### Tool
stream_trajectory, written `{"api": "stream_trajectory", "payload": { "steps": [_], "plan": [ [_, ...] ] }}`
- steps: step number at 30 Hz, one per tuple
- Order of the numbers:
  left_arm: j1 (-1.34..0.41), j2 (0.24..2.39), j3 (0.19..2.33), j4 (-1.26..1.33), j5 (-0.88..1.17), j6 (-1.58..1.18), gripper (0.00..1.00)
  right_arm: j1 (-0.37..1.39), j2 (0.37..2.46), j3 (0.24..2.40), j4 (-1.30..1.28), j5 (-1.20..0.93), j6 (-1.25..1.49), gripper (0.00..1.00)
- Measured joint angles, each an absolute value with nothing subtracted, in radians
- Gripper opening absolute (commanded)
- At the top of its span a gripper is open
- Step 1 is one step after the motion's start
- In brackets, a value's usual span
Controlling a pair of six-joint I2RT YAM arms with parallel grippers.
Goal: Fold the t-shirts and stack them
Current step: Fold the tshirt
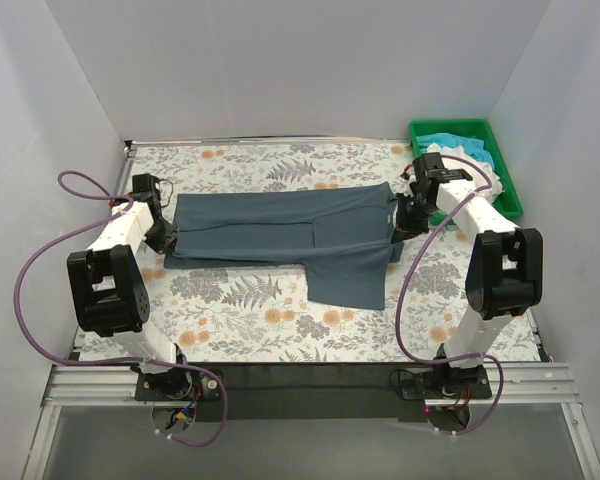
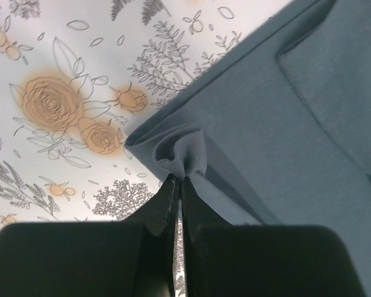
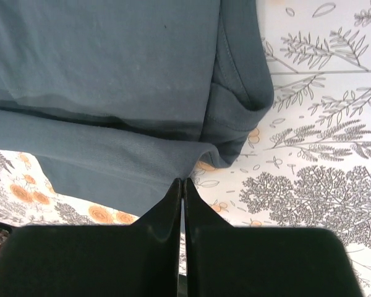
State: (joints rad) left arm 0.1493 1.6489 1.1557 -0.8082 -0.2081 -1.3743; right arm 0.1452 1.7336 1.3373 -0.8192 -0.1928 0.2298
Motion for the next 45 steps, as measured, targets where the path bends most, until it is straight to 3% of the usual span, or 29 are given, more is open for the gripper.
{"api": "stream_trajectory", "payload": {
  "steps": [26, 45],
  "plan": [
    [0.149, 1.802, 1.228, -0.752, -0.194, -1.362, 0.0, 0.145, 1.938, 1.549, -0.836, -0.163, 0.221, 0.01],
    [0.149, 1.803, 1.262, -0.741, -0.184, -1.369, 0.0, 0.133, 1.94, 1.581, -0.836, -0.126, 0.221, 0.01]
  ]
}}
